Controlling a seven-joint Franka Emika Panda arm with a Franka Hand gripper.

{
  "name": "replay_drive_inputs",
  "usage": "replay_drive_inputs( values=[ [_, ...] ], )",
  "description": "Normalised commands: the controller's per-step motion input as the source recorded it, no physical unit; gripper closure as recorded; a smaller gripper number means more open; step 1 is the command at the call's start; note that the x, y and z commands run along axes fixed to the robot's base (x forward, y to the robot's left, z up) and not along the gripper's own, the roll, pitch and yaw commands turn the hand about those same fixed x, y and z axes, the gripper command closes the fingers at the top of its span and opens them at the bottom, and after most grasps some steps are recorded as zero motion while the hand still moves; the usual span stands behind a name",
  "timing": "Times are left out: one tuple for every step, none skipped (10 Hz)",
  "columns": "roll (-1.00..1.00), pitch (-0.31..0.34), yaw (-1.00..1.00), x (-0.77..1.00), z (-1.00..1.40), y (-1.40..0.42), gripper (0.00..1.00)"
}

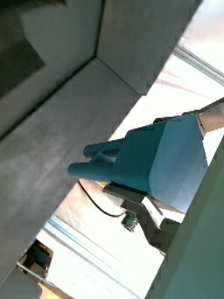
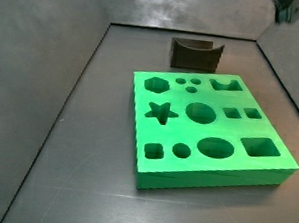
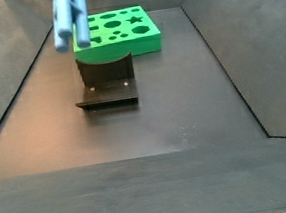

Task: Pick up the 3 prong object. Move up. Place the 3 prong object on the fixture. Regrasp the 3 prong object. Move to above the board. Insert the 3 prong object.
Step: Move to above the board.

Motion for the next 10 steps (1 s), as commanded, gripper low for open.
replay_drive_inputs(
  values=[
    [-0.05,0.143,0.09,0.05,1.00,0.09,1.00],
    [-0.05,0.142,0.11,0.04,1.00,0.07,1.00],
    [-0.04,0.135,0.12,0.04,0.88,0.04,1.00],
    [-0.04,0.123,0.13,0.04,0.71,0.02,1.00],
    [-0.04,0.101,0.14,0.03,0.48,0.00,1.00],
    [-0.04,0.090,0.15,0.02,0.37,0.00,1.00],
    [-1.00,-0.034,0.00,-0.63,0.20,-1.00,1.00],
    [-1.00,-0.039,-0.01,-0.63,0.17,-1.00,1.00],
    [-1.00,-0.063,0.00,-0.66,0.19,-1.00,1.00],
    [-1.00,-0.074,-0.01,-0.69,0.18,-1.00,1.00]
  ],
)
